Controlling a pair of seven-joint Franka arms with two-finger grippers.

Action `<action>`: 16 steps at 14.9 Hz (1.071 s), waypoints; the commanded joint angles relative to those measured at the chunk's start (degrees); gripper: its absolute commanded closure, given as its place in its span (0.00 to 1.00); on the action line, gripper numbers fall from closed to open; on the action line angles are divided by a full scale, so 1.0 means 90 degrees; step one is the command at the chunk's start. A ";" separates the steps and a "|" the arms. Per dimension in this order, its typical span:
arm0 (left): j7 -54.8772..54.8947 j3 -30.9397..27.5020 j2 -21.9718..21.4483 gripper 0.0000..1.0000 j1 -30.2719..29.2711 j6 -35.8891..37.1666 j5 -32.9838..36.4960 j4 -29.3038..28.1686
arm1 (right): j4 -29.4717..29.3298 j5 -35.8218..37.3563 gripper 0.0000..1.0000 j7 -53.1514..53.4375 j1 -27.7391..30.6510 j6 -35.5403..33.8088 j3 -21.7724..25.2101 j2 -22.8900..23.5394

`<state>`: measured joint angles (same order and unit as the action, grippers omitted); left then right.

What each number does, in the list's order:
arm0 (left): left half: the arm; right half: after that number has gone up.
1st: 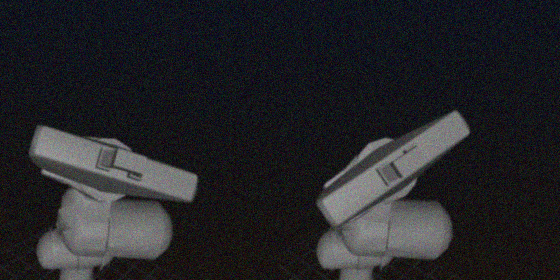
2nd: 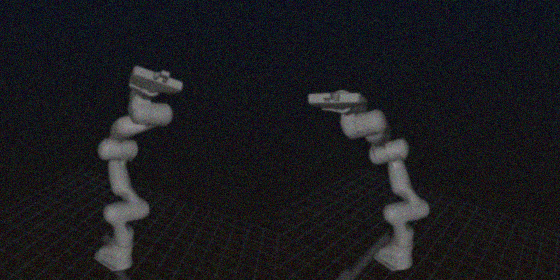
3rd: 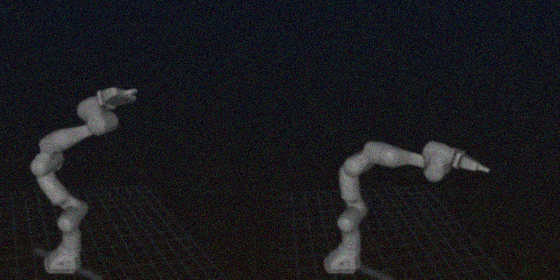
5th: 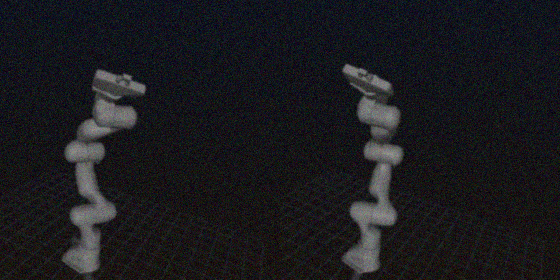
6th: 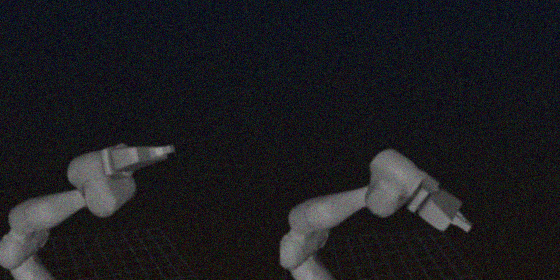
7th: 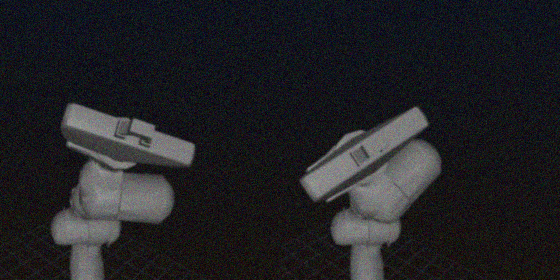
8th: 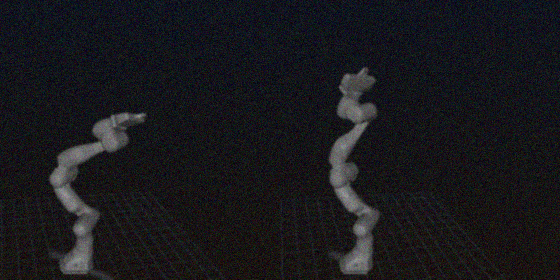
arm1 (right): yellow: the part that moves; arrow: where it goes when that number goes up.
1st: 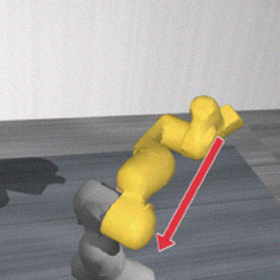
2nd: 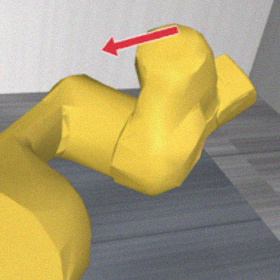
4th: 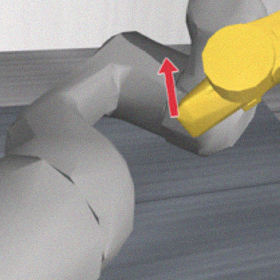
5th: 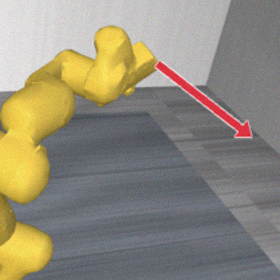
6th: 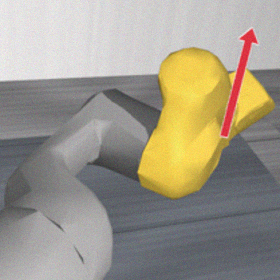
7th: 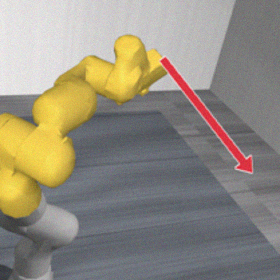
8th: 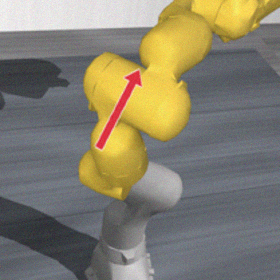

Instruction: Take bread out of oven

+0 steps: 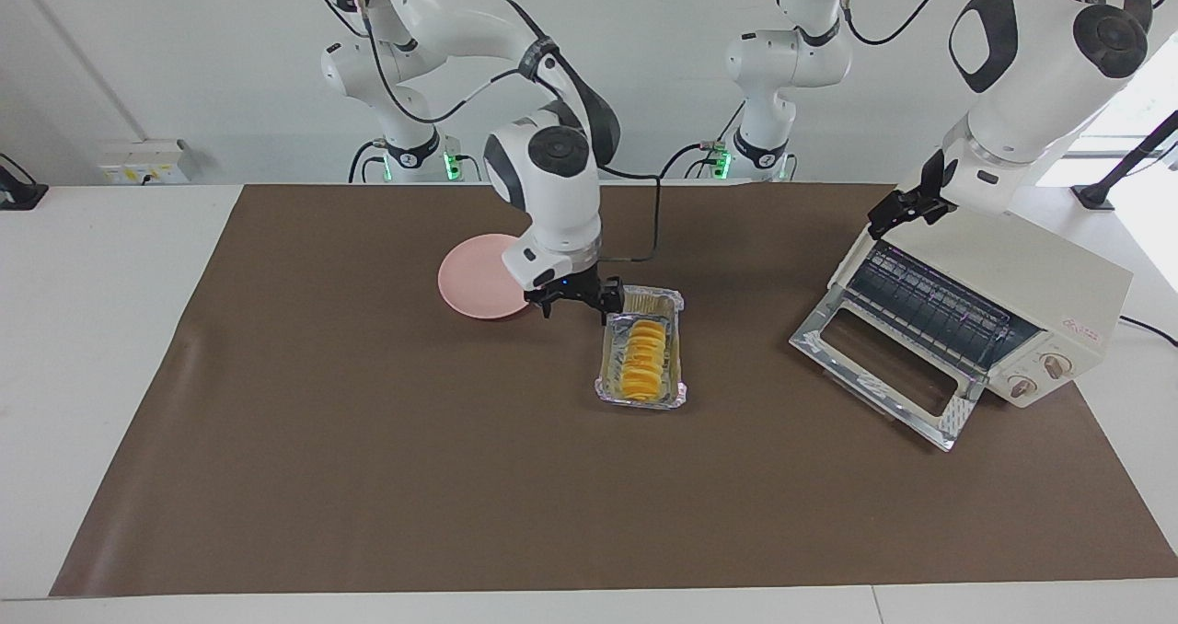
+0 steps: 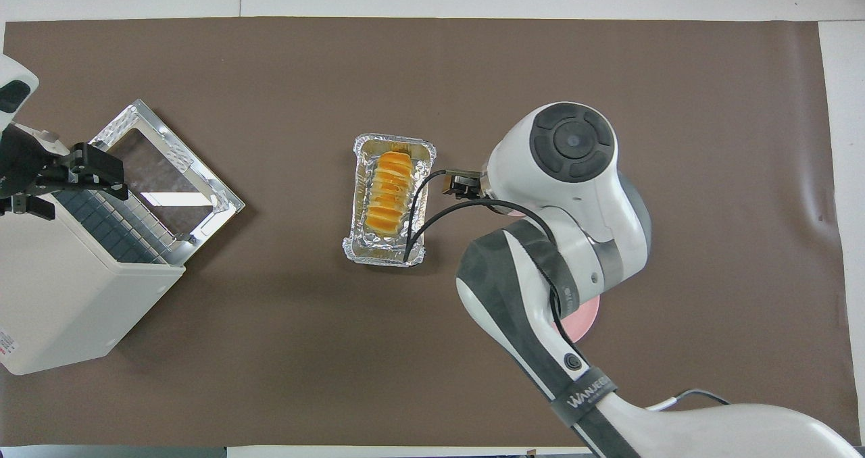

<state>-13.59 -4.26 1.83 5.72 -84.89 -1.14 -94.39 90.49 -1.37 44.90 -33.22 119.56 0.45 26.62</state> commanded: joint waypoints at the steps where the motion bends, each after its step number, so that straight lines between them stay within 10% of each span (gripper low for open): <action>1: 0.0142 0.0072 -0.0271 0.00 -0.0167 0.0067 -0.0069 -0.0235 | -0.0464 0.0143 0.00 0.0099 0.0019 0.0210 0.0018 0.0528; 8: 0.0231 0.0053 -0.0242 0.00 -0.0176 -0.0245 -0.0069 -0.0206 | -0.0347 0.0201 0.00 0.0089 -0.0001 0.0612 0.0018 0.0802; 10: 0.0387 0.0053 -0.0222 0.00 -0.0108 -0.0226 -0.0069 -0.0167 | -0.0337 0.0201 0.28 0.0060 -0.0001 0.0641 0.0018 0.0802; 13: 0.0387 0.0053 -0.0203 0.00 -0.0118 -0.0245 -0.0069 -0.0128 | -0.0240 0.0162 0.96 0.0079 -0.0010 0.0797 0.0009 0.0802; 16: 0.0387 0.0053 -0.0213 0.00 -0.0128 -0.0265 -0.0069 -0.0157 | -0.0210 0.0182 1.00 0.0089 -0.0049 0.1011 0.0018 0.0802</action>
<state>-11.03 -3.84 1.03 4.93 -86.15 -1.14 -94.56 88.04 -0.77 45.05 -33.41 126.50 0.71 33.73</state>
